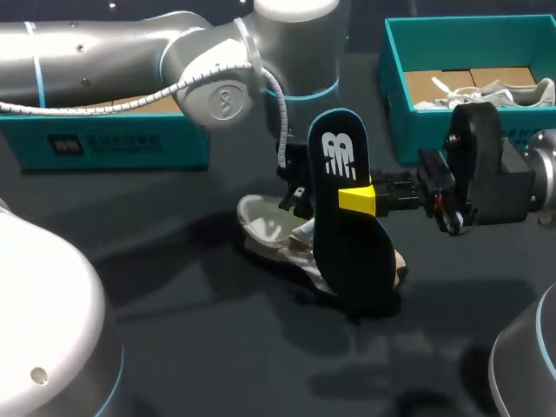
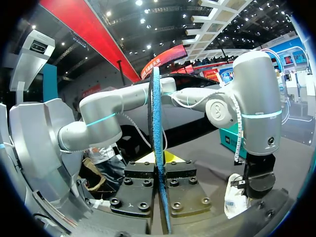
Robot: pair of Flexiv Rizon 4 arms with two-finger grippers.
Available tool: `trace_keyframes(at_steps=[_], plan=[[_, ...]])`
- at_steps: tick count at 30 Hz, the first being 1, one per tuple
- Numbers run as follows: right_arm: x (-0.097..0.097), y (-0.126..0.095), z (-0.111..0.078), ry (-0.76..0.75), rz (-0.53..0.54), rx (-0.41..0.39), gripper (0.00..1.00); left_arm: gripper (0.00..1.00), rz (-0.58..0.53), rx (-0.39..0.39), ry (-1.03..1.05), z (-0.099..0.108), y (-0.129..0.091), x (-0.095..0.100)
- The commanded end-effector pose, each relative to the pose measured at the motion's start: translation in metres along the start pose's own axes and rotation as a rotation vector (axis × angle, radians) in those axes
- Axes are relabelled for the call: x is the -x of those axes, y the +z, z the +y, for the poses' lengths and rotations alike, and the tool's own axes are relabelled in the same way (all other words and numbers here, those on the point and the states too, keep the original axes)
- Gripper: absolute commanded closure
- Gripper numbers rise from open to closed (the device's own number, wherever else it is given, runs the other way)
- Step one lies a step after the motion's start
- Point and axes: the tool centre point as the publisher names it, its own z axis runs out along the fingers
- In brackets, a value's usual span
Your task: Take the shoe out of the shoebox, open the shoe tongue, remove and reinsert the insole, then place the shoe into the shoebox
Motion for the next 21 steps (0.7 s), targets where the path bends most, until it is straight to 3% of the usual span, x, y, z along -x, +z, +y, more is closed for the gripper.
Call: trace_keyframes(at_steps=[1,6,11,15,21], plan=[[-0.009,-0.001,-0.002,-0.001,-0.117,0.004,1.00,1.00,-0.031,-0.012,0.000,0.007,-0.003,-0.012],[-0.009,-0.001,-0.002,-0.001,-0.117,0.004,1.00,1.00,-0.031,-0.012,0.000,0.007,-0.003,-0.012],[-0.009,-0.001,-0.002,-0.001,-0.117,0.004,1.00,1.00,-0.025,-0.088,0.312,0.017,-0.017,-0.013],[-0.009,-0.001,-0.002,-0.001,-0.117,0.004,1.00,1.00,-0.120,-0.043,0.706,0.028,-0.028,-0.027],[-0.009,-0.001,-0.002,-0.001,-0.117,0.004,1.00,1.00,-0.120,-0.043,0.706,0.028,-0.028,-0.027]])
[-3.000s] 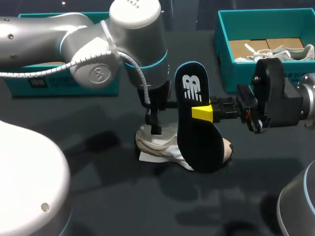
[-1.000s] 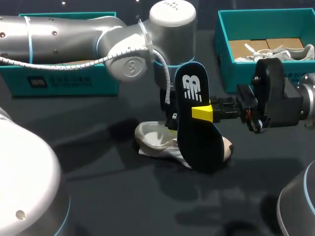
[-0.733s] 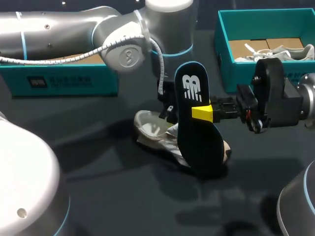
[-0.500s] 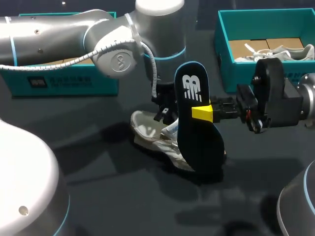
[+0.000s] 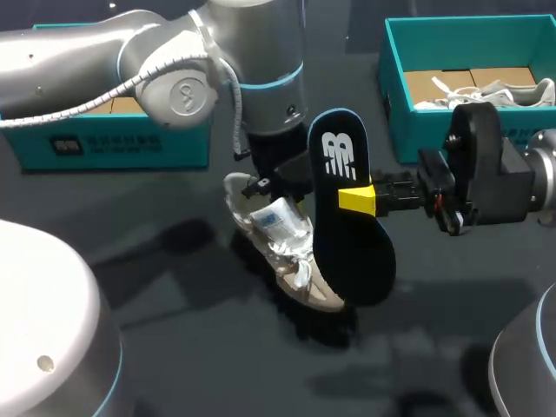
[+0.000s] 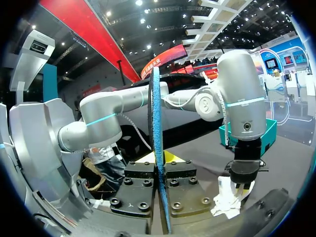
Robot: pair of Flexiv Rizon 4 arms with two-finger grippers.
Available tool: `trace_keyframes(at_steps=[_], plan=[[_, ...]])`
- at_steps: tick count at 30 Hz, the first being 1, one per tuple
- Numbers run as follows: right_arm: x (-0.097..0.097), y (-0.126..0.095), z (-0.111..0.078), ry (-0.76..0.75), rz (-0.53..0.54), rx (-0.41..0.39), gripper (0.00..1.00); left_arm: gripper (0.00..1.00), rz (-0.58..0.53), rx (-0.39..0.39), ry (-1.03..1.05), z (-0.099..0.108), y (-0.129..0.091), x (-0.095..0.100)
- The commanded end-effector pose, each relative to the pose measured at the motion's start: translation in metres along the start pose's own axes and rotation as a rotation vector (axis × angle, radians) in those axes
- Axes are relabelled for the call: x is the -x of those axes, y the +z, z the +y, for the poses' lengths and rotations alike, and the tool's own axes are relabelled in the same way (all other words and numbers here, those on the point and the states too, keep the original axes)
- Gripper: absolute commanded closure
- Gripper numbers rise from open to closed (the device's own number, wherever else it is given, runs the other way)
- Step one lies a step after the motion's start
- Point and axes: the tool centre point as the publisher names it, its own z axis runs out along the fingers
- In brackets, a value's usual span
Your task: Take the shoe out of the shoebox, open the shoe tongue, remove and reinsert the insole, then place the shoe into the shoebox
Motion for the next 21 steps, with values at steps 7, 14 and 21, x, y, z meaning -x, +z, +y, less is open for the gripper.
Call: trace_keyframes(at_steps=[7,14,21], plan=[[-0.009,-0.001,-0.002,-0.001,-0.117,0.004,1.00,1.00,-0.099,0.011,0.404,-0.003,-0.008,-0.013],[-0.009,-0.001,-0.002,-0.001,-0.117,0.004,1.00,1.00,-0.116,0.054,0.596,-0.009,-0.012,-0.011],[-0.009,-0.001,-0.002,-0.001,-0.117,0.004,1.00,1.00,-0.101,0.057,0.654,-0.022,-0.001,-0.008]])
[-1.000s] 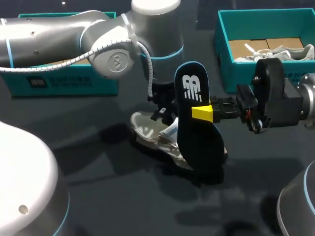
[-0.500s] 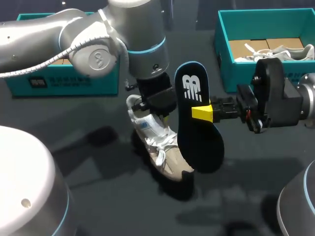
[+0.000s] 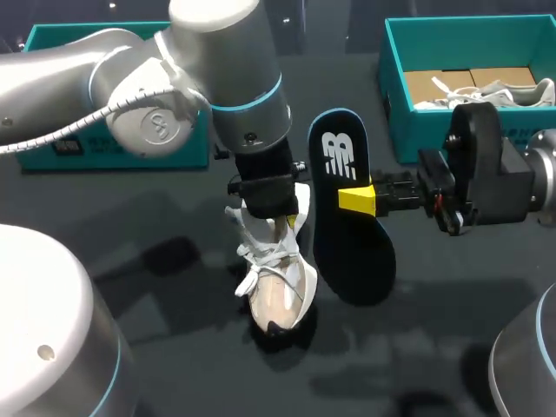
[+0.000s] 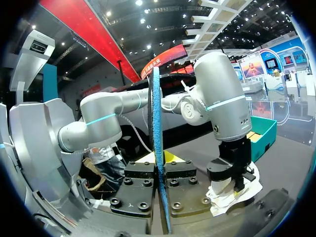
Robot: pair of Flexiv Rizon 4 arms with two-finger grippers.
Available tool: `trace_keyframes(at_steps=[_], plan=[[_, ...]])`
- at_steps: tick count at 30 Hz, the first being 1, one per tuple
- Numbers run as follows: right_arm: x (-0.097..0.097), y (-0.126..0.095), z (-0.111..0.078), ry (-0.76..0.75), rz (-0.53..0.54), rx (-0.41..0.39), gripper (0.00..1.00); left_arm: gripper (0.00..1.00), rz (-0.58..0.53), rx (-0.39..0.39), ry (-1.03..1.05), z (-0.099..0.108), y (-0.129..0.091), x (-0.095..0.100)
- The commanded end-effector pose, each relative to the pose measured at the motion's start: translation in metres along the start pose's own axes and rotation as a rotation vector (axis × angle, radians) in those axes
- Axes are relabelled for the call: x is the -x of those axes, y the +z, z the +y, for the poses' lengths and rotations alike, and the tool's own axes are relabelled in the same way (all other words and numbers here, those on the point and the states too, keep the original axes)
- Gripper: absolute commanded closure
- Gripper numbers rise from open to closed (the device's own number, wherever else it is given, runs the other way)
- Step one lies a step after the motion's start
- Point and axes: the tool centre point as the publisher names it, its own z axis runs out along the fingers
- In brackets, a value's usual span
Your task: Take the shoe out of the shoebox, open the shoe tongue, remove and reinsert the insole, then place the shoe into the shoebox
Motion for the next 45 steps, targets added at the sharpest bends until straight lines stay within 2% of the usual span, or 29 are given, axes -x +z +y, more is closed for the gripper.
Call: trace_keyframes(at_steps=[1,17,45], plan=[[-0.009,-0.001,-0.002,-0.001,-0.117,0.004,1.00,1.00,0.001,-0.001,0.020,-0.005,0.008,0.003],[-0.009,-0.001,-0.002,-0.001,-0.117,0.004,1.00,1.00,0.037,-0.031,0.048,-0.012,0.027,0.013],[-0.009,-0.001,-0.002,-0.001,-0.117,0.004,1.00,1.00,0.138,-0.069,0.020,-0.010,0.074,0.020]])
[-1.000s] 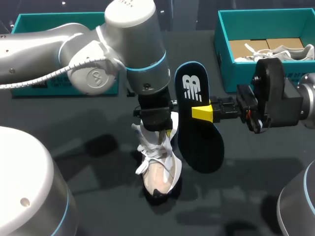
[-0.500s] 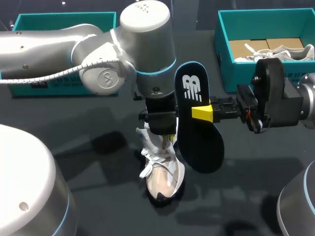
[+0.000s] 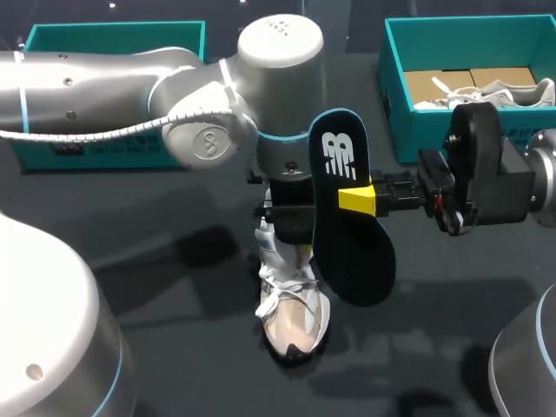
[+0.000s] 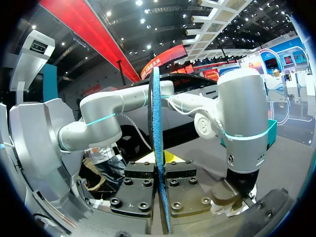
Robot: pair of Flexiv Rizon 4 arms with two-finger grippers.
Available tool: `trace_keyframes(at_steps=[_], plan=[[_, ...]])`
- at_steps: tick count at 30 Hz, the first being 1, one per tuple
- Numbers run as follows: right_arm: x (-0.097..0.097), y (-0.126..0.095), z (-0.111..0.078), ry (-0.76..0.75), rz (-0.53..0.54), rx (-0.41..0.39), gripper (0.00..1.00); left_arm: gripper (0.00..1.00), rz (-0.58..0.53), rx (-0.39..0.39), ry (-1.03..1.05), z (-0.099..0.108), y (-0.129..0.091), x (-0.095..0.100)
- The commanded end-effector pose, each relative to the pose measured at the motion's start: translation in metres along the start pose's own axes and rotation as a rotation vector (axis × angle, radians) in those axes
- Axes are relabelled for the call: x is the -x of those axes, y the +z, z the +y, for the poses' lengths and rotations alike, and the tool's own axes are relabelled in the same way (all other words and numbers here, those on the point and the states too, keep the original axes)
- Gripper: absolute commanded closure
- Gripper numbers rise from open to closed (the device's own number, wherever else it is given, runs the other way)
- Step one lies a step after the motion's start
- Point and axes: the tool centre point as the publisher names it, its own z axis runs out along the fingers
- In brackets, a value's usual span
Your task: Take the shoe out of the shoebox, open the shoe tongue, remove and reinsert the insole, then place the shoe into the shoebox
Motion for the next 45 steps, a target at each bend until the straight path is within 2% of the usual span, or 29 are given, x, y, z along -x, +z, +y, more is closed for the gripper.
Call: trace_keyframes(at_steps=[1,5,10,14,16,18,21,27,30,43,45], plan=[[-0.009,-0.001,-0.002,-0.001,-0.117,0.004,1.00,1.00,0.021,0.002,-0.003,0.002,0.010,0.008],[-0.009,-0.001,-0.002,-0.001,-0.117,0.004,1.00,1.00,0.040,0.023,0.002,0.003,0.015,0.010],[-0.009,-0.001,-0.002,-0.001,-0.117,0.004,1.00,0.68,0.047,0.037,0.006,0.003,0.018,0.012],[-0.009,-0.001,-0.002,-0.001,-0.117,0.004,1.00,0.57,0.038,0.048,0.003,0.003,0.017,0.013],[-0.009,-0.001,-0.002,-0.001,-0.117,0.004,1.00,0.45,0.030,0.056,-0.004,0.004,0.012,0.012],[-0.009,-0.001,-0.002,-0.001,-0.117,0.004,1.00,0.25,0.017,0.065,-0.019,0.005,0.005,0.012],[-0.009,-0.001,-0.002,-0.001,-0.117,0.004,1.00,0.02,-0.022,0.085,-0.040,0.008,-0.009,0.009],[-0.009,-0.001,-0.002,-0.001,-0.117,0.004,1.00,0.00,-0.163,0.151,-0.079,0.015,-0.059,0.008],[-0.009,-0.001,-0.002,-0.001,-0.117,0.004,1.00,0.00,-0.336,0.180,-0.107,0.020,-0.095,0.011],[-0.009,-0.001,-0.002,-0.001,-0.117,0.004,1.00,0.00,-0.336,0.180,-0.107,0.020,-0.095,0.011],[-0.009,-0.001,-0.002,-0.001,-0.117,0.004,1.00,0.00,-0.432,0.120,-0.097,0.023,-0.098,0.011]])
